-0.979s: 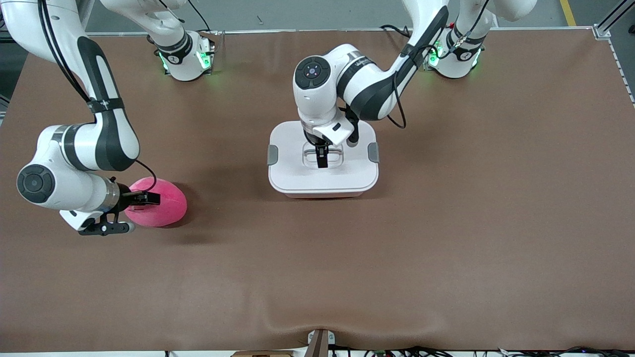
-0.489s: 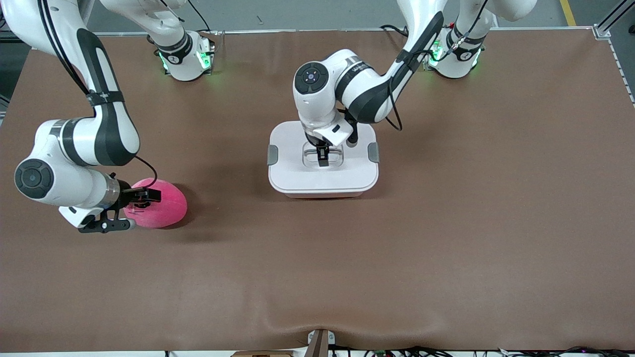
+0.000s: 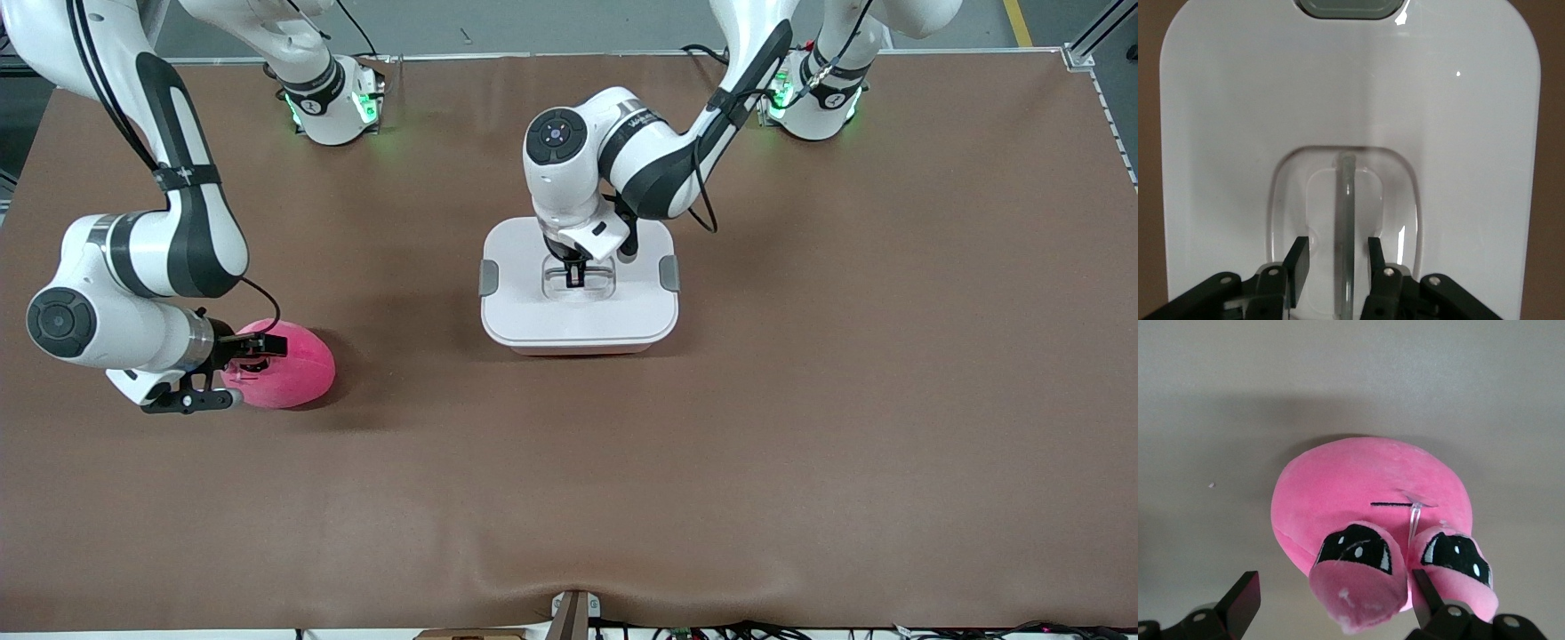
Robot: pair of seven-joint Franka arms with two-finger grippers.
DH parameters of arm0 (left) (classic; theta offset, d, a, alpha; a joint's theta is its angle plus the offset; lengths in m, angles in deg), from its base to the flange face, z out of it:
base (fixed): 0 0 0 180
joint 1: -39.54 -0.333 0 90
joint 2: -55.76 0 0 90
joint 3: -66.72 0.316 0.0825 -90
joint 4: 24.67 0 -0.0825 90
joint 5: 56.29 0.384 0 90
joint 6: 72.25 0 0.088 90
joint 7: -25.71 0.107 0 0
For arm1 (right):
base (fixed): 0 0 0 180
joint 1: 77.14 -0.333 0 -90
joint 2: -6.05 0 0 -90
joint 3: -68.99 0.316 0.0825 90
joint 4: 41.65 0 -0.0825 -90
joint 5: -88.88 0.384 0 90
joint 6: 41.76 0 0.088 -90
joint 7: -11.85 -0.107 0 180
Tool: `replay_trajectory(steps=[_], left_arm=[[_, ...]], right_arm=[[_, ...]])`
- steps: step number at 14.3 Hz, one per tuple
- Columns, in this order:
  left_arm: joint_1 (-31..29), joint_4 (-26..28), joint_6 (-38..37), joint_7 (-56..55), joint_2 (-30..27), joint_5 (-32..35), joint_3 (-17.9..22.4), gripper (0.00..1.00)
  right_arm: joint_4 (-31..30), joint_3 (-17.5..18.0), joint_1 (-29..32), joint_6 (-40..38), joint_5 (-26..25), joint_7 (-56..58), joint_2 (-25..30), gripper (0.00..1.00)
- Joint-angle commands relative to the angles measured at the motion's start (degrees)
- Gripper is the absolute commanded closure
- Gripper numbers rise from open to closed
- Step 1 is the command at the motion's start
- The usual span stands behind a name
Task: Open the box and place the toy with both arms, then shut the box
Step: 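Grasp the lid handle with the left gripper while the right gripper grasps the toy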
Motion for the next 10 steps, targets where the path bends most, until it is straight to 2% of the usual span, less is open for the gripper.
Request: replay_trajectory(steps=[1,2,3,4,5,6,7,9,10], left_arm=[[0.6,1.2,0.6,-2.8,-1.5,1.5,0.4,0.68],[0.6,1.3,0.6,-2.8,-1.5,1.5,0.4,0.71],[0.6,1.3,0.6,-2.8,-1.6,1.5,0.4,0.72],[0.5,1.3,0.6,-2.8,-1.7,1.5,0.4,0.78],[0.5,1.3,0.6,-2.8,-1.7,1.5,0.4,0.86],[0.5,1.3,0.6,-2.8,-1.8,1.5,0.4,0.91],[0.5,1.3,0.6,-2.8,-1.7,1.5,0.4,1.00],[0.5,1.3,0.5,-2.8,-1.9,1.5,0.4,1.00],[0.5,1.3,0.5,-2.9,-2.2,1.5,0.4,1.00]], right_arm=[[-0.6,0.2,0.3,0.4,0.0,-0.1,0.2,0.00],[-0.5,0.2,0.4,0.8,0.0,-0.1,0.0,0.04],[-0.4,0.2,0.6,1.2,-0.1,0.0,0.0,0.24],[-0.2,0.1,0.7,1.8,-0.1,-0.1,-0.1,0.39],[-0.2,0.1,0.8,2.6,-0.1,0.0,-0.2,0.47],[-0.2,0.1,0.8,3.0,-0.1,0.0,-0.4,0.48],[-0.2,0.0,0.8,3.2,-0.1,0.0,-0.5,0.51],[-0.1,0.0,1.1,3.5,-0.1,0.0,-0.7,0.61],[-0.1,0.0,1.1,4.3,-0.1,0.0,-1.0,0.62]])
